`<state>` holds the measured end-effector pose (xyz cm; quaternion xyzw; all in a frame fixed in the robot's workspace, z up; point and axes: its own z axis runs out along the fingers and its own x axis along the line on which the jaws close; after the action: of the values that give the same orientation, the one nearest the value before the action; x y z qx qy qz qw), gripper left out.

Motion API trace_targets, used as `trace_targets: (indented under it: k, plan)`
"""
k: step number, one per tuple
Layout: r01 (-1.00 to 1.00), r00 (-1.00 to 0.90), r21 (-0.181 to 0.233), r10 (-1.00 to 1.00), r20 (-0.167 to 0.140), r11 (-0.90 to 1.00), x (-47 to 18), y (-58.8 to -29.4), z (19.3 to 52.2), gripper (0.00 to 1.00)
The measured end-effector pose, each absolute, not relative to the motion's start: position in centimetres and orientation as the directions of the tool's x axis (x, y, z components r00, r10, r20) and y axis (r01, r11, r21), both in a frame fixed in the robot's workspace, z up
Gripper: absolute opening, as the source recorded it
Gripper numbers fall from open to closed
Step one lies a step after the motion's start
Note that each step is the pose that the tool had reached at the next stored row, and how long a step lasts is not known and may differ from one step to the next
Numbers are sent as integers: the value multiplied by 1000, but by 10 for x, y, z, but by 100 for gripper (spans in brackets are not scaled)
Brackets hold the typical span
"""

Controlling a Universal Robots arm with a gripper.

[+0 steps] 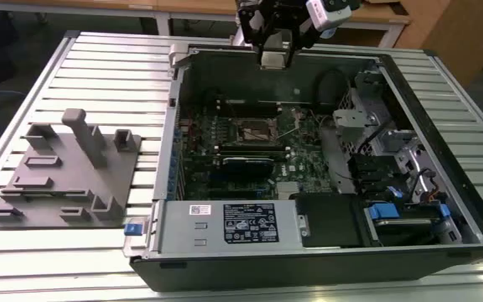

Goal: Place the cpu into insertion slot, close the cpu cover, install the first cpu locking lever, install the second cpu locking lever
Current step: 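Place the cpu into insertion slot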

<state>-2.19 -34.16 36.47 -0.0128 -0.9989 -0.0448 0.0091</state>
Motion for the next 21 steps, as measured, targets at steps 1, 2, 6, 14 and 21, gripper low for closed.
trace_targets:
  k: [1,2,6,14,21]
  plan:
    - [26,-1000,89,25,19,996,-22,-342,365,54]
    - [26,-1000,89,25,19,996,-22,-342,365,54]
    - [26,-1000,89,25,19,996,-22,-342,364,54]
    - [26,-1000,90,25,19,996,-22,-342,358,54]
    - [26,-1000,90,25,19,996,-22,-342,358,54]
